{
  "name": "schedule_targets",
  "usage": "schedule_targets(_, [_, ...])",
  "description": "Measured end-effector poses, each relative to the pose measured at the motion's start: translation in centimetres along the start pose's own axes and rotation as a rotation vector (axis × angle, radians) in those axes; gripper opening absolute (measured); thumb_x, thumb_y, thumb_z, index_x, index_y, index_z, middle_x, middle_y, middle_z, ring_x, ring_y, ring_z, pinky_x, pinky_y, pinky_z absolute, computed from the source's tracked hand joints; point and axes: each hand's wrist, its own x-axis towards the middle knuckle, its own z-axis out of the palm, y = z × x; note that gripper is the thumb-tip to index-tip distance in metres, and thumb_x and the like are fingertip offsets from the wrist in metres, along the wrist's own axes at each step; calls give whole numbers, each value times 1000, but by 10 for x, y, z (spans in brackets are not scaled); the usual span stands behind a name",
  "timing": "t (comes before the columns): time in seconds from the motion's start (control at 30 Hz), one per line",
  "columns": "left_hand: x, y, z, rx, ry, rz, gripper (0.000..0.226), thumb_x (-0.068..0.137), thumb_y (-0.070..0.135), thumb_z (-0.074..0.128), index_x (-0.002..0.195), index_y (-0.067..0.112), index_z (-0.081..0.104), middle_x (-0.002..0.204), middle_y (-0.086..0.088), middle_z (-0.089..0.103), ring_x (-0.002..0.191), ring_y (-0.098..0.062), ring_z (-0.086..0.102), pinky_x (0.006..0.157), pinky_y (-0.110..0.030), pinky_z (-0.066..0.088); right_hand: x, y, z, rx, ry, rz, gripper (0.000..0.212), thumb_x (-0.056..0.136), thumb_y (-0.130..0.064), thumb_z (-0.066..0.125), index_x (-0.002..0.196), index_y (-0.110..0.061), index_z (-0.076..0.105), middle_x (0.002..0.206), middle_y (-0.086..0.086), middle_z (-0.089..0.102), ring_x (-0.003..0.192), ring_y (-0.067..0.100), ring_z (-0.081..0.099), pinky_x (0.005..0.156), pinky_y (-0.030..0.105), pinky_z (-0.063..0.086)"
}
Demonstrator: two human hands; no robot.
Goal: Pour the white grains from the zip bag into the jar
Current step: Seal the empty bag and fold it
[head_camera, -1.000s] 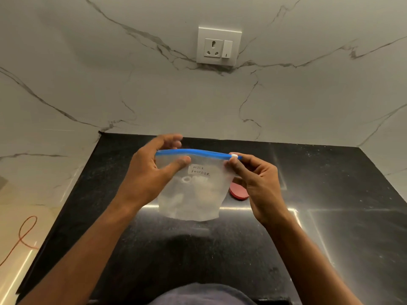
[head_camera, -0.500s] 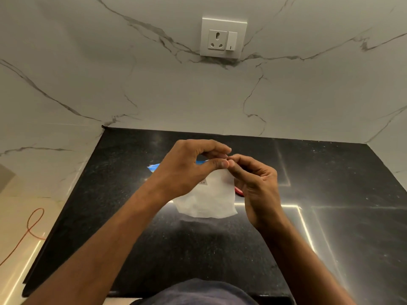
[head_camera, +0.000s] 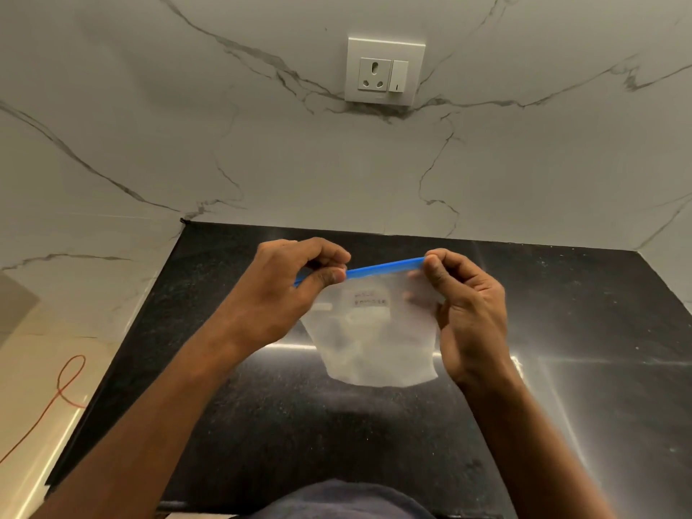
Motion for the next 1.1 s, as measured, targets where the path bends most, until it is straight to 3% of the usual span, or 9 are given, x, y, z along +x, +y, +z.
schedule_targets(0.17, [-11,-14,-13,-128,-8,-83,22,90,34,70,110,41,68,105,22,71,105,5,67,90,-10,55,6,-9,-11,39,5,33,9,89,-21,75,94,-20,82,88,1,77,82,16,75,65,33,63])
schedule_targets(0.43, [-13,-27,-16,-320,128,-95,30,88,41,74,117,38,69,107,17,77,105,-9,74,95,-31,61,10,-18,-6,133,3,39,10,87,-23,75,94,-19,82,89,4,78,84,19,78,66,38,64])
schedule_targets(0.57, [-14,-30,-14,-542,141,-134,57,86,36,80,139,32,60,118,4,77,113,-15,74,98,-32,60,13,-23,-5,175,-1,84,10,90,-22,73,94,-18,81,89,5,79,83,19,78,66,38,65])
schedule_targets(0.67, [-23,-27,0,-812,1,-306,75,76,40,88,142,34,54,130,2,75,120,-18,72,92,-28,62,15,-20,-4,189,-25,159,13,95,-24,71,99,-15,79,93,7,79,84,19,78,68,37,64])
schedule_targets(0.8, [-35,-20,32,-844,-126,-473,41,80,23,82,120,15,76,112,-7,82,104,-26,79,87,-35,65,16,-10,1,145,-32,225,24,97,-35,70,108,-13,74,100,12,79,90,24,78,73,39,64])
schedule_targets(0.87, [-37,-18,40,-874,-39,-511,32,84,17,79,115,8,78,107,-12,82,99,-27,80,90,-39,65,15,-4,-2,54,-112,213,49,92,-45,75,128,-13,66,119,14,77,104,29,77,77,43,64])
schedule_targets(0.97, [-36,-19,40,-963,72,-556,27,89,13,76,116,9,77,110,-13,81,102,-29,79,85,-40,66,0,14,-12,-138,-329,286,71,79,-37,88,140,-26,55,128,6,75,114,30,75,82,43,65])
schedule_targets(1.03, [-36,-21,37,-1022,96,-579,24,90,14,76,114,14,79,114,-12,81,105,-28,79,80,-39,67,-15,32,-16,-258,-414,335,60,84,-31,86,136,-31,57,127,4,75,113,29,75,82,41,65])
schedule_targets(1.1, [-38,-24,33,-1056,81,-606,28,86,18,78,114,19,79,115,-9,81,105,-27,79,76,-37,67,-27,47,-17,-323,-373,289,38,93,-30,78,128,-34,62,121,6,77,102,29,79,70,36,66])
